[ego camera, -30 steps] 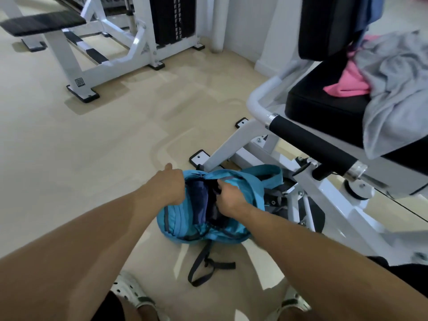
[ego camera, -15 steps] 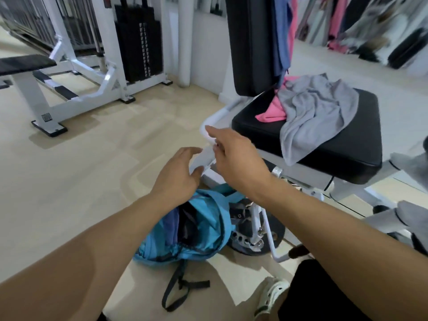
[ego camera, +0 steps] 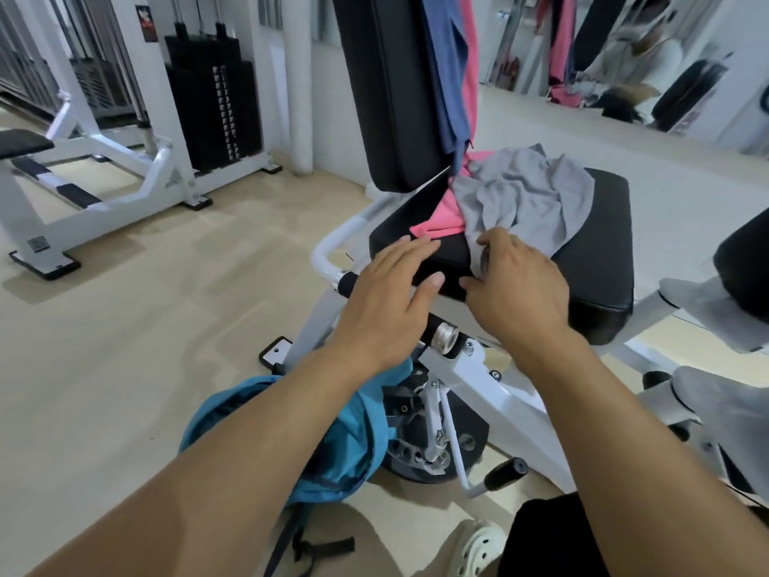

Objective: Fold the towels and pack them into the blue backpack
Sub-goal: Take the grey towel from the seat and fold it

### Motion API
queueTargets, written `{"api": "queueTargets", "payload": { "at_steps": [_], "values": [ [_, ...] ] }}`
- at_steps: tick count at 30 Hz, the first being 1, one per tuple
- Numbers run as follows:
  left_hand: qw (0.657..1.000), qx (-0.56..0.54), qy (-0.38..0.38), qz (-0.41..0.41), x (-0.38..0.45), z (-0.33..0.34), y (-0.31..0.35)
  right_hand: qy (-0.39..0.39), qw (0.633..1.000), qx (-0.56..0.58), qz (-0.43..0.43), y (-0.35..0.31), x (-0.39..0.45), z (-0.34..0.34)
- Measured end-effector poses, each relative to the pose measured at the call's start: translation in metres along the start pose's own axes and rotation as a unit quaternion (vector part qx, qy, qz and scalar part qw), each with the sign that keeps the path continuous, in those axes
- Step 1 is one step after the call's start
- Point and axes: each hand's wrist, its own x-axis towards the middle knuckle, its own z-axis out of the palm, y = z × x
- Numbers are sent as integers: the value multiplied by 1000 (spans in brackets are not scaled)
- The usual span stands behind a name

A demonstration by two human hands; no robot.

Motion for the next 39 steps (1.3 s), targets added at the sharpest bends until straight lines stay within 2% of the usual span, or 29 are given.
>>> {"api": "queueTargets", "payload": {
  "at_steps": [4,6,7,9,11,13,15,17,18,19,20,21,23,24,26,29,31,33,37,39],
  "values": [
    [998,-29,-31,-41,16,8,-1,111,990,86,34,7,-3,-10],
    [999,-19,-33,-33,24,6,-4,192,965,173,44,9,-7,-15],
    [999,-31,-26,-33,26,4,-3,231,946,226,29,8,-9,-18],
    [993,-108,-2,-44,30,1,1,278,903,321,-63,1,-15,-21],
    [968,-237,10,-79,36,-6,11,260,871,379,-174,-9,-25,-17],
    [917,-365,-5,-162,39,-18,21,198,849,426,-242,-20,-34,-9],
    [874,-436,-88,-199,34,-36,23,146,836,451,-276,-30,-44,-4],
    [852,-457,-203,-157,22,-50,18,104,812,492,-298,-38,-52,-4],
    [858,-438,-219,-157,22,-52,12,73,799,509,-314,-42,-55,-7],
    [878,-401,-200,-170,23,-55,12,42,788,520,-327,-44,-57,-9],
    [903,-369,-132,-173,24,-56,5,21,781,524,-338,-46,-59,-11],
    [915,-356,-62,-181,26,-57,2,17,785,518,-338,-46,-60,-11],
    [891,-392,-16,-227,24,-60,4,66,825,483,-285,-40,-53,-8],
    [882,-409,-25,-234,20,-63,4,95,853,449,-247,-35,-46,-7],
    [886,-398,-35,-237,14,-66,-6,107,908,352,-201,-25,-29,-7],
    [892,-376,-79,-240,-1,-81,-4,65,960,171,-212,-12,-11,-4],
    [888,-372,-135,-234,-7,-90,-1,21,972,83,-220,-11,-10,2],
    [901,-334,-147,-236,-10,-95,-7,7,969,63,-238,-16,-13,8],
    [942,-226,-77,-236,-21,-103,-35,20,960,88,-264,-35,-24,6],
    [947,-205,-21,-245,-29,-105,-48,25,953,95,-288,-47,-35,4]
  ]
}}
